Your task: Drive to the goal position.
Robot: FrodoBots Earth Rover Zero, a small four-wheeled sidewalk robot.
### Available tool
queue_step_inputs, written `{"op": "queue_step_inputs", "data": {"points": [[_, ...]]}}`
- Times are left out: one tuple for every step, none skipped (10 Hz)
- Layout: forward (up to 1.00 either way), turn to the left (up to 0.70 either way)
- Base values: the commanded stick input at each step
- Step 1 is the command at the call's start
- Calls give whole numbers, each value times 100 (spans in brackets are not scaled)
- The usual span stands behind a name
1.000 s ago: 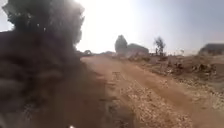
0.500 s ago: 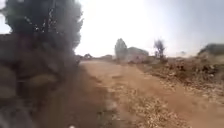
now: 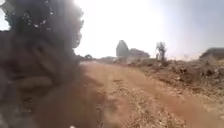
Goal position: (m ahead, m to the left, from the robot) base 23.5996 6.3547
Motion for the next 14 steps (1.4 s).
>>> {"op": "queue_step_inputs", "data": {"points": [[70,0],[70,0],[70,0],[70,0],[70,0],[70,0],[70,0],[70,0],[70,0],[70,0],[70,0],[70,0],[70,0],[70,0]]}}
